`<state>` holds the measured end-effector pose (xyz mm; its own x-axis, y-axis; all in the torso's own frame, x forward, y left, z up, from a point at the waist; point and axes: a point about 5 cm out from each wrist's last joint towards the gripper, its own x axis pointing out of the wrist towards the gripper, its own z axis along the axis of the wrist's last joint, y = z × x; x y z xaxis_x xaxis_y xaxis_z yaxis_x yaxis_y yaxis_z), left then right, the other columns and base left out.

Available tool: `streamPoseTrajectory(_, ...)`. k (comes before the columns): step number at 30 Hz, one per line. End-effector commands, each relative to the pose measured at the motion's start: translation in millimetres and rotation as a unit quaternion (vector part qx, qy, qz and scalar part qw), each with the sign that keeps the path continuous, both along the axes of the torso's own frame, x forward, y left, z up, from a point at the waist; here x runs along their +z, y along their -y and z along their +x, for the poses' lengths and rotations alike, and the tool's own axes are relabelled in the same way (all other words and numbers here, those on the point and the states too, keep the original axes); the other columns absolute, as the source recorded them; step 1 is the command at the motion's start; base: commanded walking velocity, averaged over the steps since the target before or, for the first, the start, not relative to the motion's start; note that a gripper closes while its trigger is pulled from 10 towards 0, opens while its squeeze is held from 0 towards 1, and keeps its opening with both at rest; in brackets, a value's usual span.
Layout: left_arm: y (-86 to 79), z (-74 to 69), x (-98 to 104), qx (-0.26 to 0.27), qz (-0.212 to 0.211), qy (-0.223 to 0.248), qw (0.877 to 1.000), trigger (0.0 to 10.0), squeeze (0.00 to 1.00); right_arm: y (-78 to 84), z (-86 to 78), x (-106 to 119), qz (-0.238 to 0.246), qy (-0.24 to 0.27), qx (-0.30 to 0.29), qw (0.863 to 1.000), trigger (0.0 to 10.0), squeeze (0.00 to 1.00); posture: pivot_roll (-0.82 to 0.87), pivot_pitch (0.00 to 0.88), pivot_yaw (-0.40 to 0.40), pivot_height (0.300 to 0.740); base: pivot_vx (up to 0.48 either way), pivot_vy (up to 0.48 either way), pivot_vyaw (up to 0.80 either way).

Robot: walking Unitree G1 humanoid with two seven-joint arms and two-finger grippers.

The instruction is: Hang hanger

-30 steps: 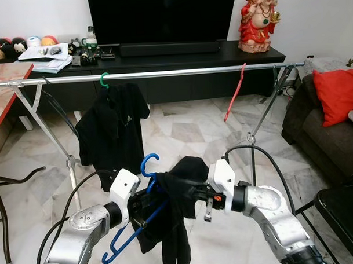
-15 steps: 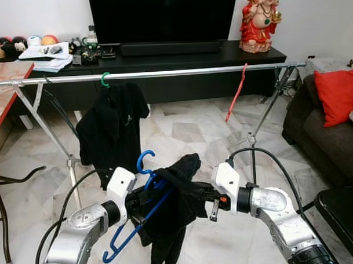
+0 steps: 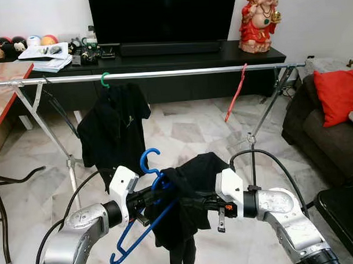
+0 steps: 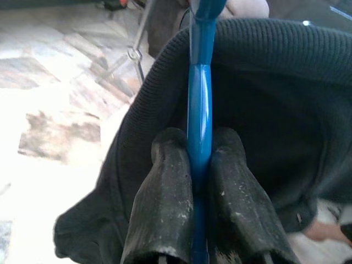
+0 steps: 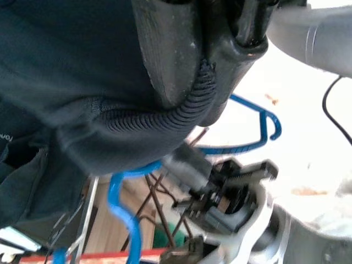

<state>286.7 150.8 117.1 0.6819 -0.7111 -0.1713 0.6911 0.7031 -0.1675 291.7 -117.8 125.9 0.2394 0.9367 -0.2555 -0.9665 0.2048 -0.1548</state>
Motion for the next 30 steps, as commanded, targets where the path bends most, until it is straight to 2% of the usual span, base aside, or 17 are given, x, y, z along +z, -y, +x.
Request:
streamPoseTrajectory(1, -4.1, 6.8, 13.5, 0.015, -0.018, 0.026, 0.999, 10.0, 0.0, 0.4, -2.2, -2.1, -0.01, -0.002, 0.009, 1.0, 10.0, 0.0, 0.13, 0.053, -0.07, 0.74, 0.0, 0.0, 0.0)
streamPoseTrajectory(8, -3.9, 7.9, 15.4, 0.018, -0.025, 0.028, 0.999, 10.0, 0.0, 1.9, -1.6, -4.1, -0.02, 0.0, 0.006, 1.0, 10.0, 0.0, 0.13, 0.053, -0.07, 0.74, 0.0, 0.0, 0.0)
streamPoseTrajectory(9, -3.6, 7.2, 15.6, 0.021, -0.029, 0.029, 0.999, 10.0, 0.0, 4.0, 0.5, -6.6, -0.029, 0.003, -0.007, 1.0, 10.0, 0.55, 0.13, 0.049, -0.068, 0.74, 0.0, 0.0, 0.0)
streamPoseTrajectory(10, -3.6, 6.4, 15.7, 0.027, -0.032, 0.03, 0.999, 10.0, 0.0, 6.7, 3.0, -9.3, -0.04, 0.008, -0.022, 0.999, 10.0, 1.0, 0.13, 0.049, -0.068, 0.74, 0.0, 0.0, 0.0)
streamPoseTrajectory(16, -6.7, 9.8, 17.6, 0.052, -0.035, 0.037, 0.997, 10.0, 0.0, 8.4, 2.3, -12.2, -0.052, 0.006, -0.027, 0.998, 10.0, 1.0, 0.13, 0.04, -0.071, 0.74, 0.0, 0.0, 0.0)
streamPoseTrajectory(23, -6.5, 11.1, 18.3, 0.057, -0.04, 0.04, 0.997, 10.0, 0.0, 12.5, -2.6, -16.3, -0.068, 0.001, -0.028, 0.997, 10.0, 1.0, 0.12, 0.038, -0.074, 0.74, 0.0, 0.0, 0.0)
streamPoseTrajectory(27, -8.6, 10.1, 14.5, 0.057, -0.027, 0.037, 0.997, 10.0, 0.0, 19.7, -0.7, -13.5, -0.07, 0.018, -0.057, 0.996, 10.0, 1.0, 0.12, 0.04, -0.077, 0.74, 0.0, 0.0, 0.0)
streamPoseTrajectory(28, -9.3, 8.5, 10.6, 0.051, -0.01, 0.033, 0.998, 10.0, 0.0, 25.8, 6.2, -8.4, -0.065, 0.039, -0.094, 0.993, 10.0, 1.0, 0.12, 0.04, -0.077, 0.74, 0.0, 0.0, 0.0)
streamPoseTrajectory(29, -9.4, 8.0, 9.5, 0.049, -0.006, 0.032, 0.998, 10.0, 0.0, 27.7, 8.5, -6.7, -0.062, 0.045, -0.107, 0.991, 10.0, 1.0, 0.12, 0.04, -0.077, 0.74, 0.0, 0.0, 0.0)
streamPoseTrajectory(30, -9.9, 7.0, 7.9, 0.046, -0.002, 0.029, 0.999, 10.0, 0.0, 34.3, 18.4, 4.0, -0.036, 0.065, -0.154, 0.985, 10.0, 1.0, 0.11, 0.042, -0.077, 0.74, 0.0, 0.0, 0.0)
